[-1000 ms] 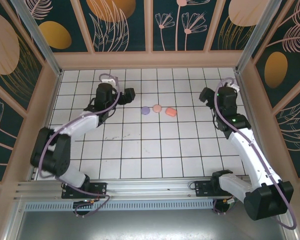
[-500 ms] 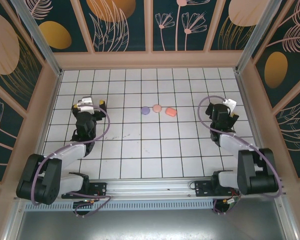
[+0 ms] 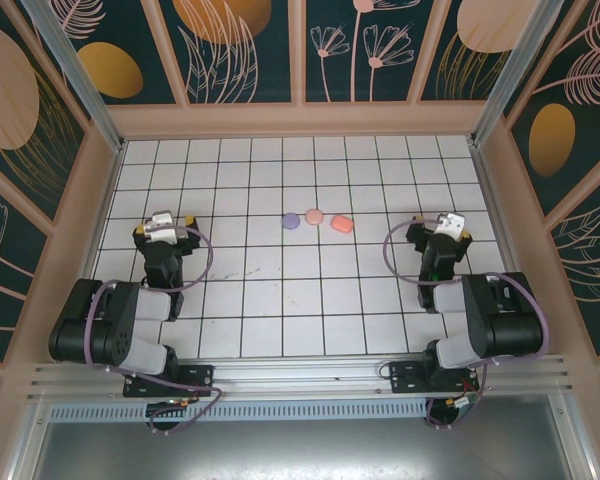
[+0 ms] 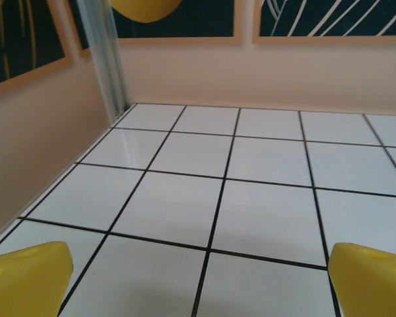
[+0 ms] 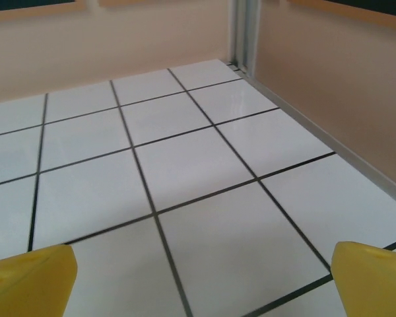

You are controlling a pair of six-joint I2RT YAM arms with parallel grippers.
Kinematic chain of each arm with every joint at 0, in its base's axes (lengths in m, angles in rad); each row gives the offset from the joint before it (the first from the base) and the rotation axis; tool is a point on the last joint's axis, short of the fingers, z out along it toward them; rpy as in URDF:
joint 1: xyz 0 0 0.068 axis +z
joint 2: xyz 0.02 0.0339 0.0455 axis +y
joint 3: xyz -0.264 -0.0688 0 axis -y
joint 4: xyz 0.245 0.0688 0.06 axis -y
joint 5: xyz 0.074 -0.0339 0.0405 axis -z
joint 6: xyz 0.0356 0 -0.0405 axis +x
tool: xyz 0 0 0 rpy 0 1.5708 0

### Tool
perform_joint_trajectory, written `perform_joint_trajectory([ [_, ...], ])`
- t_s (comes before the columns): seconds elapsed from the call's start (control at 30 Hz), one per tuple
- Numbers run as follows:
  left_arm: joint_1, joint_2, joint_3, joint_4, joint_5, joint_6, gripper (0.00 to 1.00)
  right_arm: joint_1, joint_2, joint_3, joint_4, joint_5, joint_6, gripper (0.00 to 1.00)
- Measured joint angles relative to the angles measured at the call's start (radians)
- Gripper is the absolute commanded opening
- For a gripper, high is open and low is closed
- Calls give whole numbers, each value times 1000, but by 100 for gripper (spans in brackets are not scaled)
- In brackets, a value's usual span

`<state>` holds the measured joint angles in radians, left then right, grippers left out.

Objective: Insert wireless bluetooth earbuds into charging case

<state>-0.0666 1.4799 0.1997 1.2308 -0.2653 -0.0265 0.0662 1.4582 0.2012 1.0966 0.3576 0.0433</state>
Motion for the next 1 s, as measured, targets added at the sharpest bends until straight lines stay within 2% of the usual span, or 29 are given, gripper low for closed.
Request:
perform_joint_trajectory([
  [0.13, 46, 34, 4, 22, 112, -8, 99, -37, 62, -11, 113, -108, -13, 99],
  [0.3, 69, 35, 23, 22, 176, -24, 99, -87, 80, 2, 117, -214, -11, 99],
  [0.8, 69, 40, 33, 21, 187, -31, 99, -76, 80, 6, 131, -236, -12, 99],
  [1.0, 69, 40, 33, 21, 187, -32, 99, -95, 80, 19, 127, -296, -12, 99],
])
